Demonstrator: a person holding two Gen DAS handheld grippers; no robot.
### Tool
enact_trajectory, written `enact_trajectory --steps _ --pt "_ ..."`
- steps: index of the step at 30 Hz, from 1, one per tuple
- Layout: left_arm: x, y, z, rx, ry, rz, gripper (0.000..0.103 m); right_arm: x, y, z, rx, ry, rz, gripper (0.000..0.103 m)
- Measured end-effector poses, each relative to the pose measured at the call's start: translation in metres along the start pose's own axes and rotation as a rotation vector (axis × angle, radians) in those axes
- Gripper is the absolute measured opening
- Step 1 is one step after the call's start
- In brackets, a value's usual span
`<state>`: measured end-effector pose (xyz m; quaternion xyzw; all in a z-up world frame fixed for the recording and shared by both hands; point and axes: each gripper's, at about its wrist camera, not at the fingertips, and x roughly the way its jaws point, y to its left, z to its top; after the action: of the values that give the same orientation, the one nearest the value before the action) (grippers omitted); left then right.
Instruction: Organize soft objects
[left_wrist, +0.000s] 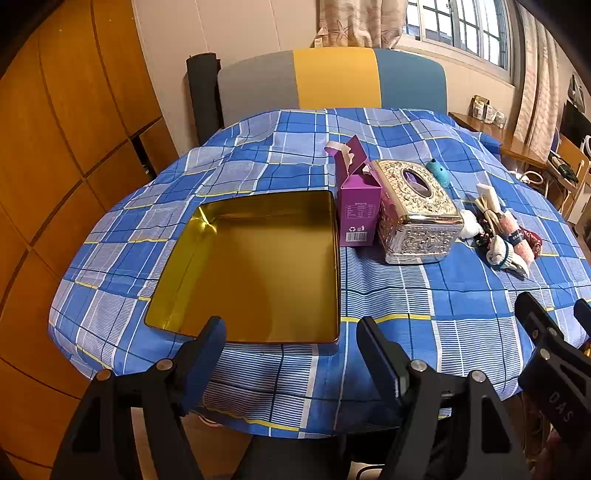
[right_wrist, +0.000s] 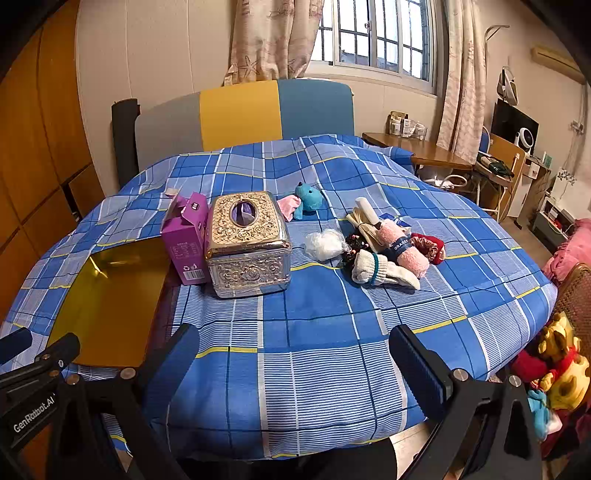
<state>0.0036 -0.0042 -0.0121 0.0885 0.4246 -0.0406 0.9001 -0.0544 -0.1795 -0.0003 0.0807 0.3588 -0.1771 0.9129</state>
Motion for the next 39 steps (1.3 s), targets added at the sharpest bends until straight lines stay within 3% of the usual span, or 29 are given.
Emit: enact_trajectory --steps 39 --pt "0.0024 -0.0055 -0.0025 0.012 0.007 -0.001 0.074 0.0065 -0.0010 -0.0025 0.000 0.011 0.007 0.103"
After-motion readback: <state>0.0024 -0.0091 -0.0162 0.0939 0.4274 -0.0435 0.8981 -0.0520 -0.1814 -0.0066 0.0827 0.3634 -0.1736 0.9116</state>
